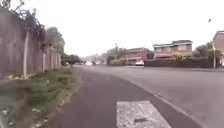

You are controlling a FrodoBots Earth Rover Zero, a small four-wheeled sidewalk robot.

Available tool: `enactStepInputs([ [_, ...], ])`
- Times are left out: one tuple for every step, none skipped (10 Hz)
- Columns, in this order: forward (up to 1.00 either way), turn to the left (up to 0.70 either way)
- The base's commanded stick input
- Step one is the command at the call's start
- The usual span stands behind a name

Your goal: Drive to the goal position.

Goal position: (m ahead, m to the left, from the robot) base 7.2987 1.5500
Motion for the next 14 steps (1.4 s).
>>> enactStepInputs([
  [1.00, 0.00],
  [1.00, 0.00],
  [1.00, 0.00],
  [1.00, 0.00],
  [1.00, 0.00],
  [1.00, 0.00],
  [1.00, 0.03],
  [1.00, 0.34],
  [1.00, 0.40],
  [1.00, 0.40],
  [1.00, 0.40],
  [1.00, 0.40],
  [1.00, 0.40],
  [1.00, 0.40],
])
